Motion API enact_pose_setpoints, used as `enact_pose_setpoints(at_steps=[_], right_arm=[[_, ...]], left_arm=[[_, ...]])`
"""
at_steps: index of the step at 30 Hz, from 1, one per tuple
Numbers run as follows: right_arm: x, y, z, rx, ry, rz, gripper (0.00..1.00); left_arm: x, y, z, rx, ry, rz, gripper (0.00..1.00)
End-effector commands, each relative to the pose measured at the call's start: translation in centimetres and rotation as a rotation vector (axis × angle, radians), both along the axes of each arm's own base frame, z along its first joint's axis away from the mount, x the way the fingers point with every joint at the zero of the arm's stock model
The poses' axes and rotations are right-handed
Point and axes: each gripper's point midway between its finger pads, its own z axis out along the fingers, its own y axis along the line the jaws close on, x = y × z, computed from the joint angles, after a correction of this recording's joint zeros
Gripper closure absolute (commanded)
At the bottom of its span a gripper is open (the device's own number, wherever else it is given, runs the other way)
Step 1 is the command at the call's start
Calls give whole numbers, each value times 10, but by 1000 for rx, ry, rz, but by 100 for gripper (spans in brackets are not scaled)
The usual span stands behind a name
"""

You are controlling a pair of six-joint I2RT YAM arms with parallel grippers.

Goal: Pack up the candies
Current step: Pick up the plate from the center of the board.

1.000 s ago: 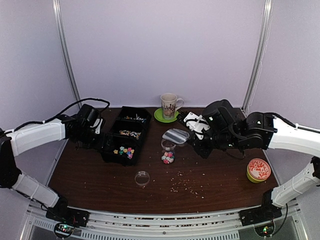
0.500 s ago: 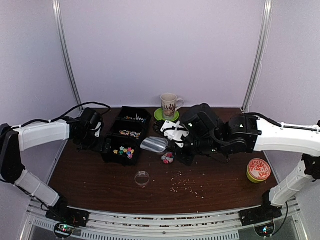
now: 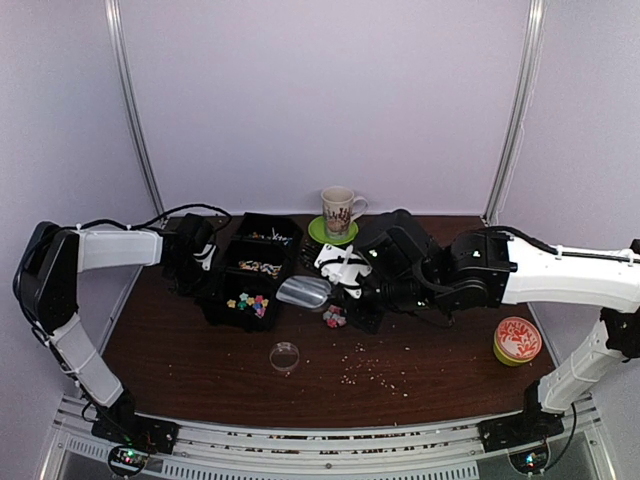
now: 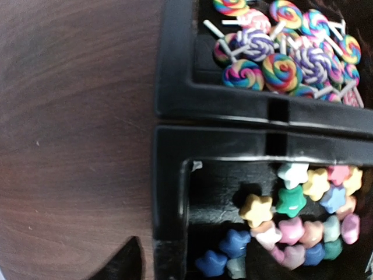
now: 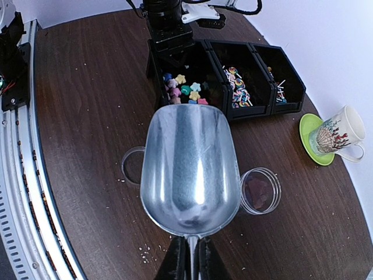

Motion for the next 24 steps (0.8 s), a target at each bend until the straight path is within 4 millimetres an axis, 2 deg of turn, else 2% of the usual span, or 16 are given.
enact_pose_setpoints(at_steps=[1,9,13,16,24], right_arm=[[5,0,10,15,-30,-21,100],[8,5,-4,-81,-7,-30,100],[12,11,-10,-135,3,-35,100],[16,18,-14,-170,9,-36,100],[26,41,-19,-214,19,-54,100]], left_arm=[[22,-13,15,-50,-71,-25,49],[24,-16,8,-52,-63,-39,86],[22,-18,12,-72,-73,-45,100],[17,-20,21,-86,-86,-52,100],[3,-7,66,8,-147,-45,100]])
